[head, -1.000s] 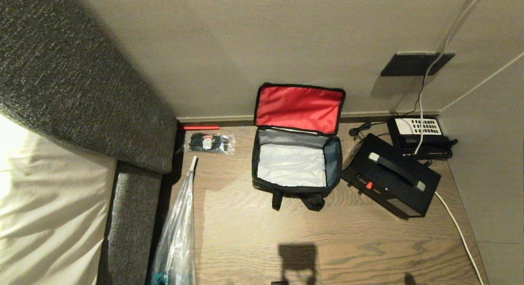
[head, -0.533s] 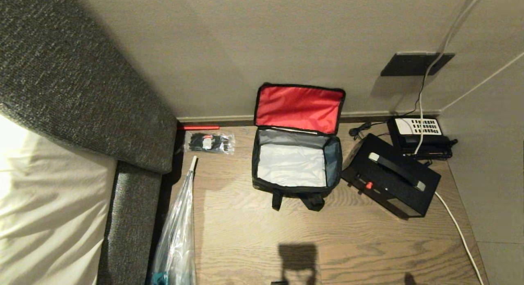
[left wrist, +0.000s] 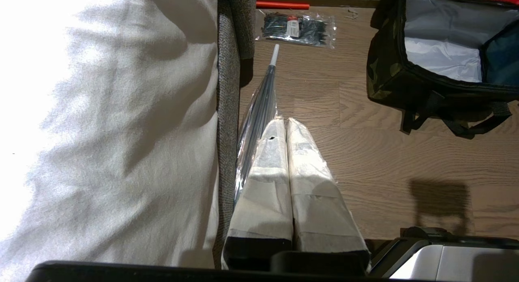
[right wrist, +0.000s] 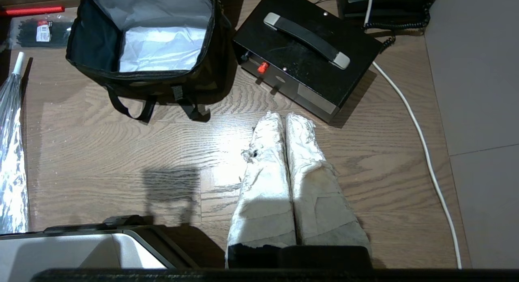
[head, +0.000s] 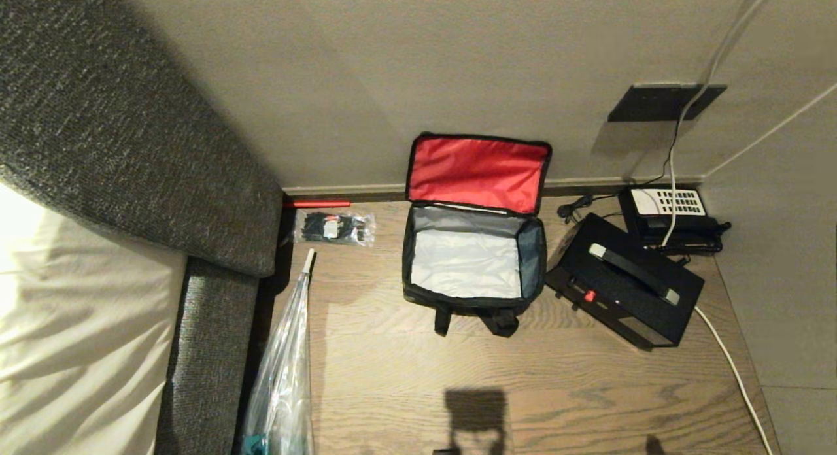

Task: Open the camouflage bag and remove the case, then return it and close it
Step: Grip the handle again

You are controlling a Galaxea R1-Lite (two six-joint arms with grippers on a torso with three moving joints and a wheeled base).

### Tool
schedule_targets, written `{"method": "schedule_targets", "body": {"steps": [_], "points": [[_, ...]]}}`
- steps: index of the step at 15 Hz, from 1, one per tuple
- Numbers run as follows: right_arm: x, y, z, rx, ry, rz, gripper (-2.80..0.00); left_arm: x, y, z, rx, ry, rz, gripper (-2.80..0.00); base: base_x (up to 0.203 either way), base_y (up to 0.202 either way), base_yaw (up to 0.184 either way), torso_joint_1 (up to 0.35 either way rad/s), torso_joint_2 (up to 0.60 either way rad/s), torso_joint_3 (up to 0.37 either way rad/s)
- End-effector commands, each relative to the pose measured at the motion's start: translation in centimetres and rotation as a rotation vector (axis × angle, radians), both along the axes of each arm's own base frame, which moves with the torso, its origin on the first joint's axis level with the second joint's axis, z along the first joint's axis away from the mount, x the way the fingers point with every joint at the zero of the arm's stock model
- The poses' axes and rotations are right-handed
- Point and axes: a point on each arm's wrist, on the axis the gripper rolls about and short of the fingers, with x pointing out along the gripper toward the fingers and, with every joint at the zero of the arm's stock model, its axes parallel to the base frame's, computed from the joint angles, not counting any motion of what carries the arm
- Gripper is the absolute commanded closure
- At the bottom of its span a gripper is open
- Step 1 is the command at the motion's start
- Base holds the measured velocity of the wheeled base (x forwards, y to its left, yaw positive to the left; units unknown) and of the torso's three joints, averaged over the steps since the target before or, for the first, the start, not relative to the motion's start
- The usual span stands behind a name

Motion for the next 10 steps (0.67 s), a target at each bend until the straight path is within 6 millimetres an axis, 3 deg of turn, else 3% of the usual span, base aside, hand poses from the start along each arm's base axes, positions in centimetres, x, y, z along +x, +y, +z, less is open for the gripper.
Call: {"method": "schedule_targets", "body": {"steps": [1, 10], "points": [[0.02, 0.0, 0.01, 0.0, 0.003, -0.001, 0.0, -0.01, 0.0, -0.01, 0.0, -0.002, 0.001, 0.0, 0.0, 0.0, 0.0, 0.0, 0.0, 0.0], [0.02, 0.0, 0.01, 0.0, 0.003, -0.001, 0.0, -0.02, 0.0, 0.03, -0.001, -0.003, 0.001, 0.0, 0.0, 0.0, 0.0, 0.0, 0.0, 0.0]]}}
